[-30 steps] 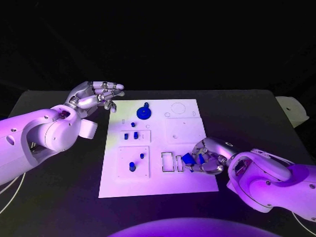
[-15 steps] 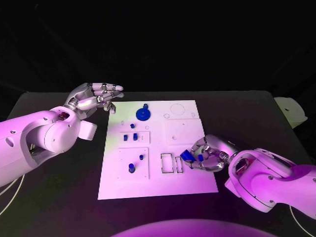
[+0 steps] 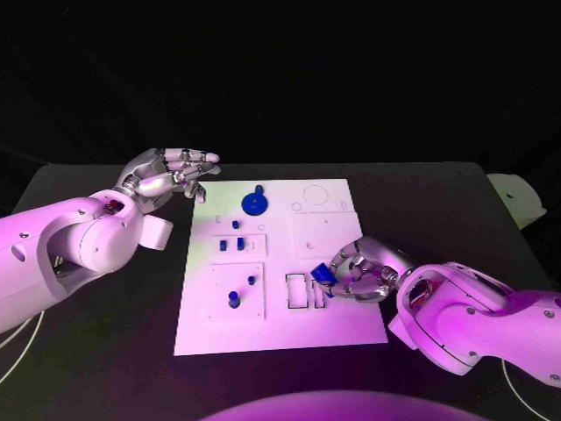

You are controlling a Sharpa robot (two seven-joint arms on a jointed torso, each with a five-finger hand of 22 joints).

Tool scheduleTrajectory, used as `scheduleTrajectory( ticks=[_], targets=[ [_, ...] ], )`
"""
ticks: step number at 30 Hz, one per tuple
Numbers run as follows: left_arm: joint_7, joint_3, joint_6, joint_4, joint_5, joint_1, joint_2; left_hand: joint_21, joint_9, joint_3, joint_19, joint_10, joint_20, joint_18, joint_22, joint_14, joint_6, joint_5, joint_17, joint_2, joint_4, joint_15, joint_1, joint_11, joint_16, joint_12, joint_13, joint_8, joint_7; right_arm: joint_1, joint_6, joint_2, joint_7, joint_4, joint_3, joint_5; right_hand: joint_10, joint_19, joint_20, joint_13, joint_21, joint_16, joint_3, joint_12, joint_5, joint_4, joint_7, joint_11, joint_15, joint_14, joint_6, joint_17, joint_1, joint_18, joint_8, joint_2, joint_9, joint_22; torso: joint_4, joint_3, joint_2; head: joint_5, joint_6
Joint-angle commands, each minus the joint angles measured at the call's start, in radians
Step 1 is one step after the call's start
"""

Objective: Assemble the parts on the task board

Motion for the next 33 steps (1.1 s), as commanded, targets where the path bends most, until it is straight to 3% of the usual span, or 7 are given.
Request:
scheduleTrajectory(
  ticks=[1, 21, 33],
  targets=[
    [0.006, 0.001, 0.017, 0.002, 0.004, 0.000, 0.003, -0.006, -0.001, -0.005, 0.002, -0.009, 0.005, 0.015, -0.001, -0.006, -0.006, -0.002, 0.000, 0.001, 0.001, -0.002, -0.012, -0.001, 0.003, 0.003, 0.001, 0.003, -0.001, 0.000, 0.033, 0.021, 0.014, -0.007, 0.000, 0.022, 0.008, 0.105, -0.010, 0.125, 0.005, 0.005, 0.005, 0.002, -0.015, 0.003, -0.029, -0.003, -0.005, 0.095, 0.034, 0.206, -0.033, -0.007, 0.018, 0.009, 0.014, 0.264, -0.0001, -0.0004, 0.000, 0.001, -0.003],
    [0.007, 0.001, 0.020, 0.005, 0.004, 0.000, 0.000, -0.006, -0.001, -0.005, 0.002, -0.010, 0.004, 0.015, -0.001, -0.006, -0.007, -0.002, 0.001, 0.001, 0.000, -0.002, -0.012, -0.001, 0.004, 0.006, 0.002, 0.004, -0.001, -0.003, 0.078, 0.091, 0.007, -0.040, 0.000, -0.002, 0.010, 0.105, -0.011, 0.127, 0.005, 0.005, -0.009, -0.001, -0.077, 0.004, -0.034, -0.007, -0.008, 0.095, 0.050, 0.207, -0.114, -0.007, 0.033, 0.000, 0.022, 0.264, -0.0009, 0.0006, 0.000, 0.013, -0.008],
    [0.007, 0.001, 0.024, 0.006, 0.003, 0.000, 0.000, -0.006, -0.001, -0.005, 0.002, -0.010, 0.004, 0.015, -0.001, -0.006, -0.007, -0.002, 0.001, 0.001, 0.000, -0.002, -0.012, -0.001, 0.004, 0.006, 0.002, 0.004, -0.001, -0.003, 0.095, 0.110, -0.003, -0.066, 0.000, -0.011, 0.010, 0.105, -0.013, 0.126, 0.005, 0.005, -0.024, -0.004, -0.078, 0.003, -0.038, -0.010, -0.011, 0.095, 0.054, 0.206, -0.153, -0.007, 0.045, -0.002, 0.031, 0.264, -0.0005, 0.0007, 0.001, 0.013, -0.010]
  ],
)
